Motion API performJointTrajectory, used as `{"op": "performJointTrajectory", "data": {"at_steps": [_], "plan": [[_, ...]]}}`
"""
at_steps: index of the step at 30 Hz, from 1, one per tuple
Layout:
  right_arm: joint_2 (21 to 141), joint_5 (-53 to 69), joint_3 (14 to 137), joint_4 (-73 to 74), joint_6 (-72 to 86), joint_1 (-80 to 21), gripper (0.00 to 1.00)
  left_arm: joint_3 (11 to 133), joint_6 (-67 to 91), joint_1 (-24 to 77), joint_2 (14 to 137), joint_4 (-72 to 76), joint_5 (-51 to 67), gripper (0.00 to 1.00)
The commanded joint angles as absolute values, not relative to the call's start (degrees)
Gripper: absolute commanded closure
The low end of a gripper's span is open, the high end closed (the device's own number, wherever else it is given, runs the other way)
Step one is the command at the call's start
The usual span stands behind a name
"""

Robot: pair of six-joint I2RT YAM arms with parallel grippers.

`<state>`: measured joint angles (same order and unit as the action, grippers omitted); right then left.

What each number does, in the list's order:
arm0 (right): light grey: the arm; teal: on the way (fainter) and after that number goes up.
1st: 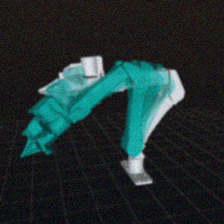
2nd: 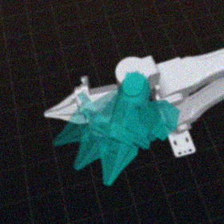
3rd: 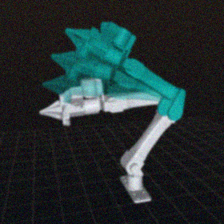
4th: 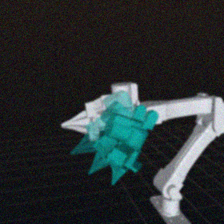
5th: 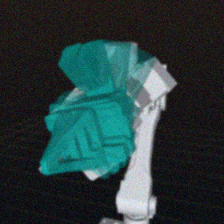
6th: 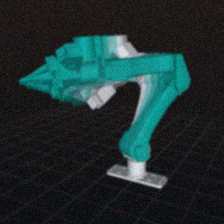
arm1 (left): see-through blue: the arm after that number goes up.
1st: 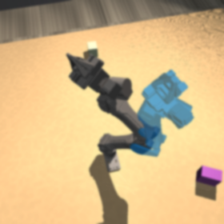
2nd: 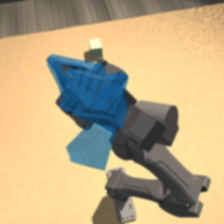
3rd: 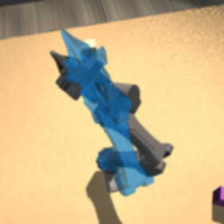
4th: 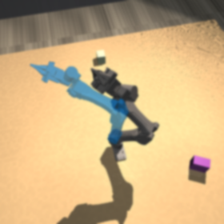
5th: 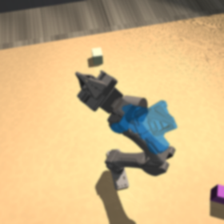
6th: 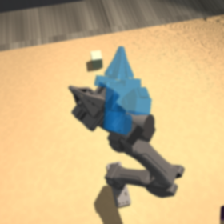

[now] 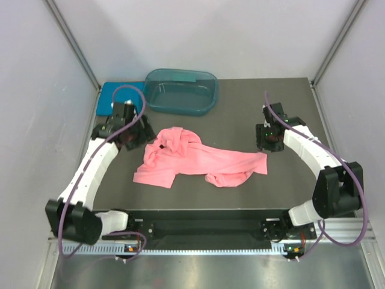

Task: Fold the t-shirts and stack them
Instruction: Flatten the tshirt out

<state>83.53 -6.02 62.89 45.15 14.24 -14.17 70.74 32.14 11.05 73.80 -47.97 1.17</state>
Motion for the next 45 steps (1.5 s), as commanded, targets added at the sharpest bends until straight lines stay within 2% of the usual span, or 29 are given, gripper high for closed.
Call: {"op": "performJointTrajectory", "data": {"at_steps": [1, 4, 8, 11, 21, 28, 41, 45], "plan": [[80.78, -9.32, 61.45, 46.84, 13.80, -13.54, 0.41, 59.35, 36.81, 9.67, 66.99, -49.13, 1.67, 0.27], [77.97, -6.00, 56.98, 45.45, 14.59, -12.49, 0.42, 52.13, 41.91, 8.35, 59.61, -48.61, 1.58, 0.34], [75.06, 1.30, 49.93, 40.62, 18.62, -9.06, 0.60, 48.17, 47.18, 7.56, 53.36, -48.78, -2.62, 0.39], [72.69, 7.55, 46.50, 37.53, 20.21, -5.90, 0.66, 46.41, 46.68, 6.16, 53.87, -48.08, -3.69, 0.37], [69.53, 9.49, 46.41, 39.37, 18.81, -5.45, 0.66, 41.76, 41.84, -5.36, 63.37, -44.13, -1.32, 0.37], [68.20, 11.60, 45.61, 39.55, 18.81, -5.45, 0.66, 37.97, 41.84, -6.77, 64.60, -35.52, 2.72, 0.39], [67.68, 13.89, 45.61, 39.90, 17.67, -5.45, 0.67, 34.72, 35.86, -6.94, 68.11, -22.59, 1.32, 0.36], [67.94, 14.24, 45.70, 39.73, 17.58, -5.45, 0.67, 32.52, 37.17, -6.94, 68.47, -18.73, 5.70, 0.37]]}}
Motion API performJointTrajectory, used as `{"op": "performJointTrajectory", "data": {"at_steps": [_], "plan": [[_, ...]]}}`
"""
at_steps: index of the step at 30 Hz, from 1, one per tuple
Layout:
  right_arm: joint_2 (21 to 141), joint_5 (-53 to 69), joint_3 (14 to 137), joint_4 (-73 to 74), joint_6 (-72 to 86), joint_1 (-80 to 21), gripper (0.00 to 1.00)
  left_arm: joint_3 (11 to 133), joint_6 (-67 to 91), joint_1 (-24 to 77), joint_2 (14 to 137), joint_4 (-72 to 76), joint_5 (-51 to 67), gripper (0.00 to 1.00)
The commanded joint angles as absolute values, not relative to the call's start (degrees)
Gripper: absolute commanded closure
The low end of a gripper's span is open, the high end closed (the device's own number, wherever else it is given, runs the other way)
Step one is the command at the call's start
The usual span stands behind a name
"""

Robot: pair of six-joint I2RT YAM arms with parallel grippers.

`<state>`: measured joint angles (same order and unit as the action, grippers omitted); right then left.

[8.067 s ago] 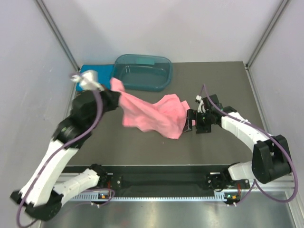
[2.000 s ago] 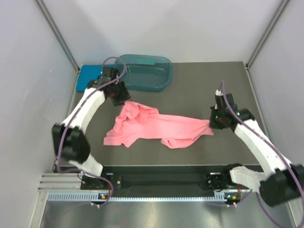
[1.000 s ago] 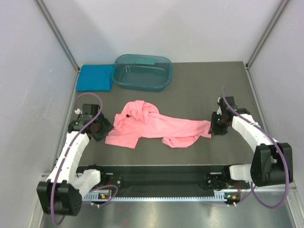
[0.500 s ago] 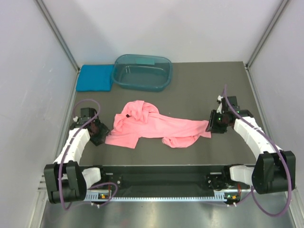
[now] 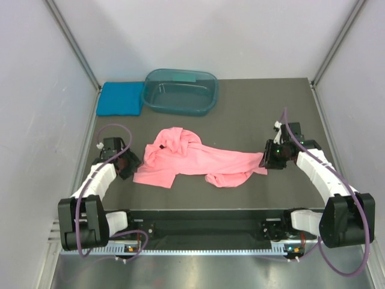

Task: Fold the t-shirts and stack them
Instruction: Flatten the tshirt out

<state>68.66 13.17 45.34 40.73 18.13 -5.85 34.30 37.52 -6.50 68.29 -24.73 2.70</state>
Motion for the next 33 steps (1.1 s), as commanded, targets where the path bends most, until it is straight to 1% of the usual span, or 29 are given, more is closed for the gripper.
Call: {"op": "performJointTrajectory", "data": {"at_steps": [1, 3, 4, 10, 12, 13, 15, 22, 24, 25, 26, 28, 29, 32, 33], "plan": [[67.94, 14.24, 45.70, 39.64, 17.58, -5.45, 0.67, 32.08, 37.70, -6.86, 68.29, -18.29, 7.89, 0.38], [67.94, 14.33, 45.70, 39.46, 17.58, -5.45, 0.67, 31.03, 38.14, -6.94, 68.47, -17.50, 9.48, 0.40], [68.03, 14.41, 45.70, 39.46, 17.58, -5.45, 0.67, 30.59, 38.84, -6.94, 68.55, -17.58, 10.54, 0.43], [68.03, 14.77, 45.35, 39.29, 17.67, -5.54, 0.67, 31.46, 41.83, -6.86, 65.32, -22.93, 10.81, 0.50], [67.76, 14.33, 44.65, 39.20, 18.10, -5.45, 0.67, 32.43, 43.24, -6.86, 64.51, -27.67, 8.97, 0.67], [67.76, 14.33, 44.56, 39.20, 18.45, -5.45, 0.67, 32.69, 44.81, -6.86, 64.34, -29.86, 8.27, 0.72], [67.85, 14.50, 44.21, 39.11, 18.81, -5.45, 0.67, 31.91, 46.49, -6.86, 63.38, -32.34, 8.26, 0.69], [68.38, 14.77, 43.42, 38.85, 20.12, -5.54, 0.67, 29.09, 48.52, -6.94, 62.49, -30.85, 10.37, 0.71], [68.90, 13.11, 42.81, 39.37, 21.26, -5.36, 0.66, 29.35, 47.82, -6.94, 62.49, -30.94, 9.94, 0.76], [68.99, 13.01, 42.45, 39.29, 22.40, -5.36, 0.64, 29.96, 47.29, -6.86, 62.32, -31.20, 9.76, 0.84], [69.26, 12.92, 41.67, 39.03, 23.20, -5.27, 0.62, 30.23, 46.94, -6.94, 62.14, -31.29, 9.84, 0.88], [69.43, 12.66, 40.35, 37.28, 25.92, -4.84, 0.61, 31.19, 46.50, -6.86, 61.79, -31.46, 9.84, 0.92], [69.00, 12.40, 39.56, 36.31, 26.88, -4.57, 0.61, 31.46, 46.41, -6.94, 61.79, -31.29, 9.84, 1.00], [68.91, 12.13, 36.40, 32.53, 29.79, -3.61, 0.62, 32.52, 45.97, -6.86, 62.14, -30.94, 10.28, 1.00], [69.08, 11.95, 36.04, 31.30, 30.75, -2.82, 0.64, 32.69, 45.79, -6.86, 62.40, -31.02, 10.46, 1.00]]}}
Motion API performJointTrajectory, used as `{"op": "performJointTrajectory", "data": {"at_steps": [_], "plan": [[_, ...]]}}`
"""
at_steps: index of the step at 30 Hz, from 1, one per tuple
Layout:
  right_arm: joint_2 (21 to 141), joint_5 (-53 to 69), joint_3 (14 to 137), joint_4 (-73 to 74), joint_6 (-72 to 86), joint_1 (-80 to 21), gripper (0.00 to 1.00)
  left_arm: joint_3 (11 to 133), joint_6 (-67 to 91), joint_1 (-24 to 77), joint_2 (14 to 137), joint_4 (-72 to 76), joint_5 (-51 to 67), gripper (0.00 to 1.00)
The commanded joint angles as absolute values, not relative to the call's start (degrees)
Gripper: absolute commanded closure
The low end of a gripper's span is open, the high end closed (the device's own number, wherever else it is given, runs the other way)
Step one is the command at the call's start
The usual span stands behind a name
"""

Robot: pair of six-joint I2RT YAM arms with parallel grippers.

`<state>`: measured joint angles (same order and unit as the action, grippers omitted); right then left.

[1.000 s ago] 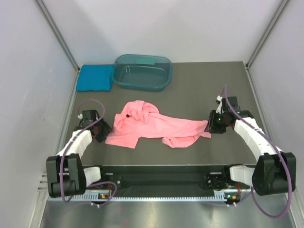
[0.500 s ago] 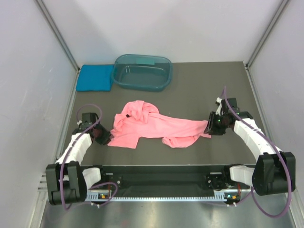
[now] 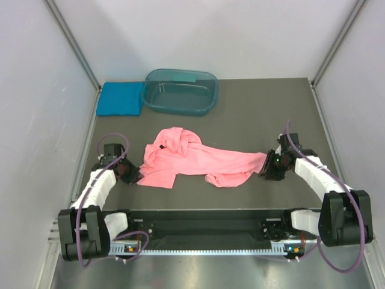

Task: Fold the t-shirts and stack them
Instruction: Flatten the tshirt out

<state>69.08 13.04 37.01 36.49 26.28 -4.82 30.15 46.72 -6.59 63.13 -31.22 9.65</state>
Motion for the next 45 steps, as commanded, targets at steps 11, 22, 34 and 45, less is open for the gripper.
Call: {"op": "performJointTrajectory", "data": {"at_steps": [11, 22, 34, 45], "plan": [[72.59, 13.53, 31.12, 23.04, 34.98, 6.68, 0.66, 36.30, 43.86, -6.85, 63.28, -32.26, 12.39, 1.00], [74.35, 16.79, 28.39, 22.15, 38.32, 6.68, 0.60, 37.96, 43.68, -6.77, 64.34, -32.96, 13.71, 1.00], [71.27, 15.21, 26.10, 24.88, 40.78, 6.68, 0.60, 40.17, 43.68, -6.77, 65.48, -32.78, 14.41, 1.00], [78.05, 13.80, 26.63, 18.46, 41.66, 9.23, 0.67, 40.43, 43.50, -6.77, 65.13, -33.75, 15.03, 1.00]]}}
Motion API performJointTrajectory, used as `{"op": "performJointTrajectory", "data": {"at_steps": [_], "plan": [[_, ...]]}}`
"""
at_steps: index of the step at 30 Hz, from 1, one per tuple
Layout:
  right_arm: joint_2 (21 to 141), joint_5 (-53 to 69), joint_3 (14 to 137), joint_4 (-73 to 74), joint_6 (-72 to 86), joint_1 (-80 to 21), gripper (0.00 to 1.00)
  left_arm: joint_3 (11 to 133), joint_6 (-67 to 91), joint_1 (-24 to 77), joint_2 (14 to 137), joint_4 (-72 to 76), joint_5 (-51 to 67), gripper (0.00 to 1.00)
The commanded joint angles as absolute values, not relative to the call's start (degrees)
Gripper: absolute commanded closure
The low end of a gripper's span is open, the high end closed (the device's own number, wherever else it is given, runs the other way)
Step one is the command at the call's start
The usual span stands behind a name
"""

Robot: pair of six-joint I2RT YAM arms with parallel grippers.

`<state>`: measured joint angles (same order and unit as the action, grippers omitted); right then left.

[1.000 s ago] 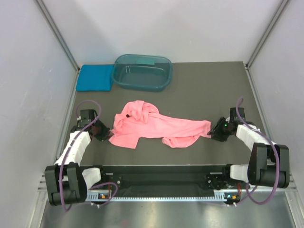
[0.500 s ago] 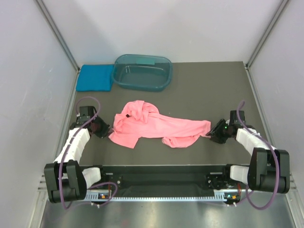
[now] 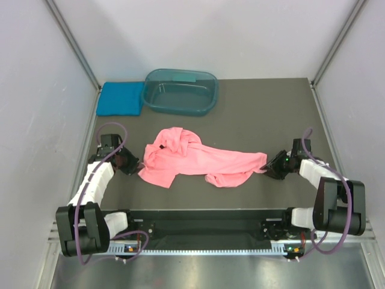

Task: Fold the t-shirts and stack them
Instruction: Flatten the tshirt out

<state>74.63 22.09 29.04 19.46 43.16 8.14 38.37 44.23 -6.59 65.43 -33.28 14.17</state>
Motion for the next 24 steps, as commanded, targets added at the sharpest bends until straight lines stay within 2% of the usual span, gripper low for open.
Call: {"op": "performJointTrajectory", "data": {"at_steps": [1, 2, 5, 8, 12, 17, 24], "plan": [[78.57, 13.89, 26.46, 18.02, 41.66, 9.32, 0.70, 40.34, 43.59, -6.77, 64.95, -33.66, 15.20, 1.00], [78.92, 13.89, 26.54, 17.84, 41.66, 9.32, 0.80, 40.34, 43.59, -6.77, 64.86, -33.66, 15.47, 1.00], [79.37, 13.62, 26.98, 17.31, 40.00, 9.32, 1.00, 40.60, 43.77, -6.77, 64.69, -33.49, 16.43, 1.00], [77.00, 12.84, 29.61, 20.82, 36.93, 9.23, 1.00, 42.09, 44.64, -6.77, 64.42, -34.36, 17.66, 1.00], [70.77, 10.29, 40.56, 29.51, 34.19, 8.62, 1.00, 47.18, 46.75, -6.77, 63.64, -39.10, 16.79, 1.00], [71.01, 6.16, 52.28, 37.86, 32.70, 7.03, 1.00, 58.50, 49.39, -6.86, 64.24, -40.17, 16.35, 1.00], [73.56, 5.10, 69.05, 40.61, 31.64, 7.03, 1.00, 73.46, 53.17, -6.86, 69.95, -37.27, 20.38, 1.00]]}}
